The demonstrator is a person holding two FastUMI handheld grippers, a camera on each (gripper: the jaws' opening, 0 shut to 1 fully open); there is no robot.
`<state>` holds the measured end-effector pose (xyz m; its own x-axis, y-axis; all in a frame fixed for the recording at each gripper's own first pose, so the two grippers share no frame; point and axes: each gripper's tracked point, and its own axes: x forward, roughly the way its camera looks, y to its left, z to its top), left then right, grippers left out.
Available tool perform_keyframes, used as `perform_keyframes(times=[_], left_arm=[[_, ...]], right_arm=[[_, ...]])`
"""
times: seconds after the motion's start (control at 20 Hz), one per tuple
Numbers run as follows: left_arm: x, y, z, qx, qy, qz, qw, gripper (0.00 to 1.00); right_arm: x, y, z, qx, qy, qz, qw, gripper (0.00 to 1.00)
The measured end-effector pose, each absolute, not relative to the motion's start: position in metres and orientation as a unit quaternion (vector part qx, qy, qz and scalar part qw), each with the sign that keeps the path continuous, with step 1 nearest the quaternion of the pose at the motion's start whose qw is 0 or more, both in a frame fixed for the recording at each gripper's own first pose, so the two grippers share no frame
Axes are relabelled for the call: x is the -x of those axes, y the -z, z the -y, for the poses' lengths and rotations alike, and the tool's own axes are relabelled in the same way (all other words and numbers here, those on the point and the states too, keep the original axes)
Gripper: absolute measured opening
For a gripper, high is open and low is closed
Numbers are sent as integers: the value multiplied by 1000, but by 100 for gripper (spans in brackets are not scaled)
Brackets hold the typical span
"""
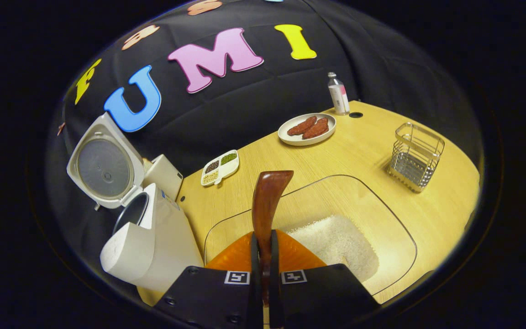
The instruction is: Close the left gripper, press the button to open the rice cooker; take a wooden spoon from the chopstick holder with the right hand, scoop a spoonful of rice and pour it into the rice cooker, then put the wooden spoon back into the chopstick holder.
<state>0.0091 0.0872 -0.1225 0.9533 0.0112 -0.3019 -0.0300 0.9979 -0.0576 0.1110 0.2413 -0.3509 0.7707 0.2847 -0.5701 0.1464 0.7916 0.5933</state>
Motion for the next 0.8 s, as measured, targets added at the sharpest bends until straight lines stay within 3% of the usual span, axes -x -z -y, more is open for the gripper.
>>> perform_keyframes(times=[0.05,0.3,0.45,0.55,0.8], left_arm=[[-11,123,-88,32,-12,-153,988,96],[-17,120,-80,34,-8,-151,988,100],[-20,117,-74,30,-3,-150,988,96],[-20,116,-70,31,1,-149,988,100],[-18,112,-66,34,4,-145,989,96]], right_arm=[[-112,351,-239,-345,-39,-335,876,10],[-113,347,-217,-437,-30,-323,839,10],[-119,333,-204,-486,-26,-302,820,10],[-120,324,-191,-505,-23,-287,814,10],[-127,298,-164,-531,-22,-251,809,10]])
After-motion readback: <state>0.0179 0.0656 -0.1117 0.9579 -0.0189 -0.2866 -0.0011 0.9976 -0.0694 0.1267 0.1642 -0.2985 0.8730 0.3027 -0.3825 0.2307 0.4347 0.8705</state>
